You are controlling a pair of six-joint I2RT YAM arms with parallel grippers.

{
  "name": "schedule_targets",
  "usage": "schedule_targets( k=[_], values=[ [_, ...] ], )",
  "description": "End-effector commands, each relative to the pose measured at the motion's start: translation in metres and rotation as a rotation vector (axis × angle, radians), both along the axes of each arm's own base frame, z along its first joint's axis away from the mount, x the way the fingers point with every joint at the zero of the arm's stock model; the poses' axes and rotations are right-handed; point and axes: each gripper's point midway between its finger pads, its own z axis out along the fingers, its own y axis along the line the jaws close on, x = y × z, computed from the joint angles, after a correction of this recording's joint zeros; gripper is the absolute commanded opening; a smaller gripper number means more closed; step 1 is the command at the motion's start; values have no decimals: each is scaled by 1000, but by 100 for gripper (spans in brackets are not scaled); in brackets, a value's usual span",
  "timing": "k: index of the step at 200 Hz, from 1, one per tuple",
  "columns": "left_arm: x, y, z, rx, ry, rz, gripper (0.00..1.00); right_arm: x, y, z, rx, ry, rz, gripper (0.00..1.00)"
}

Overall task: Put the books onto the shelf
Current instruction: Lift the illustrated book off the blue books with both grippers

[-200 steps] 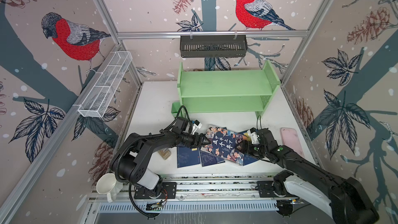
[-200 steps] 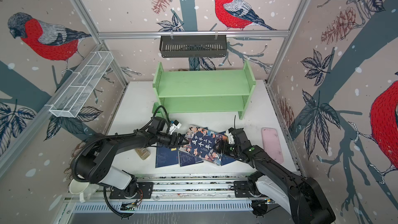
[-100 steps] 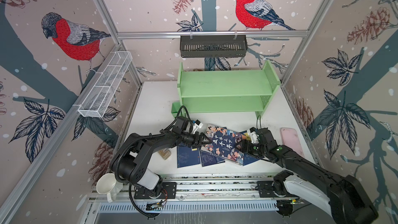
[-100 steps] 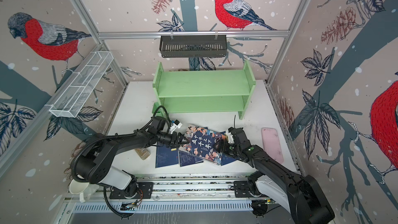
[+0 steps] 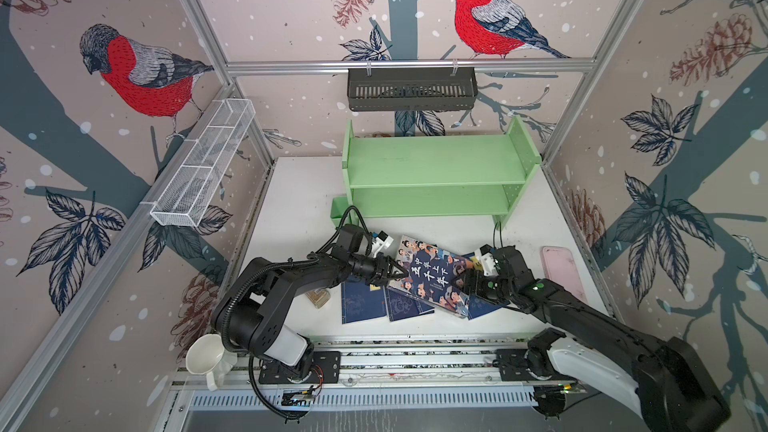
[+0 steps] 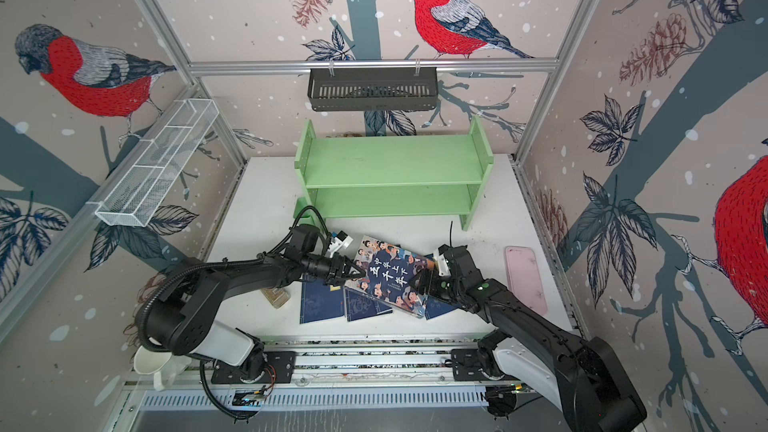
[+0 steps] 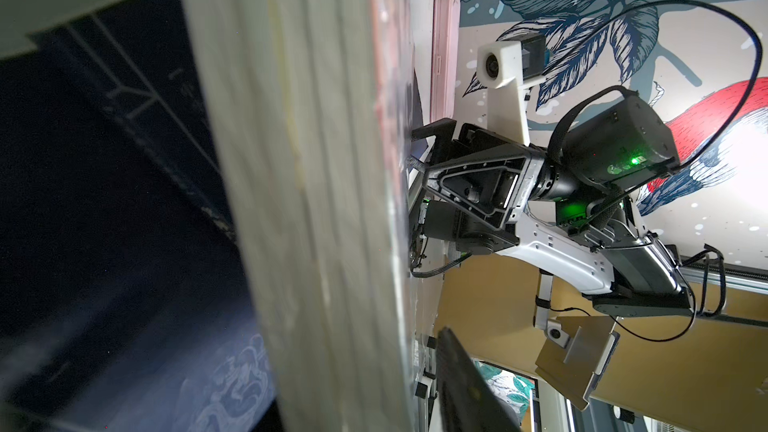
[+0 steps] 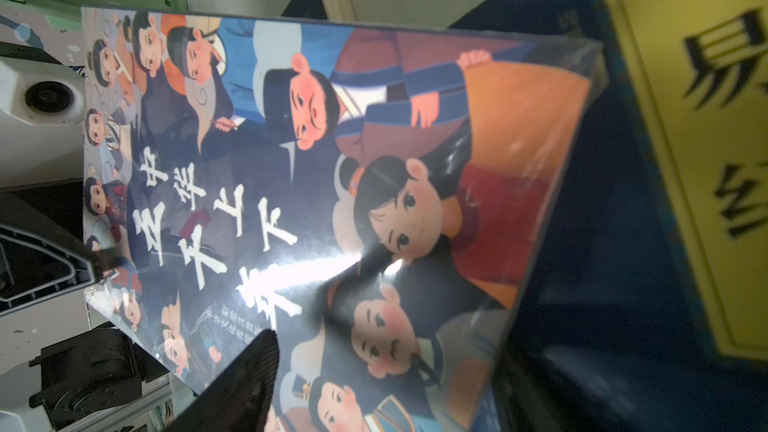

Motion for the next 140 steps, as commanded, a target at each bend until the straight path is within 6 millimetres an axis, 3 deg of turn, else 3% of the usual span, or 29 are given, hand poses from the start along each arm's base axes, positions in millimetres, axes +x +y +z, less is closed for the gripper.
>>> schedule_targets(
  k=[1, 51, 99, 140],
  values=[
    [-3, -5, 14, -63, -47, -42, 33, 8, 13, 20, 73, -60, 30, 80],
    [-7, -3, 18, -75, -58, -53, 0, 11, 14, 21, 65, -68, 32, 81],
    [-18, 1, 27, -103, -113, -85, 0, 24, 4, 34, 20, -115, 1, 88],
    [-27, 6, 40, -129, -198, -118, 0, 34, -5, 61, 77, -177, 4, 90]
  ],
)
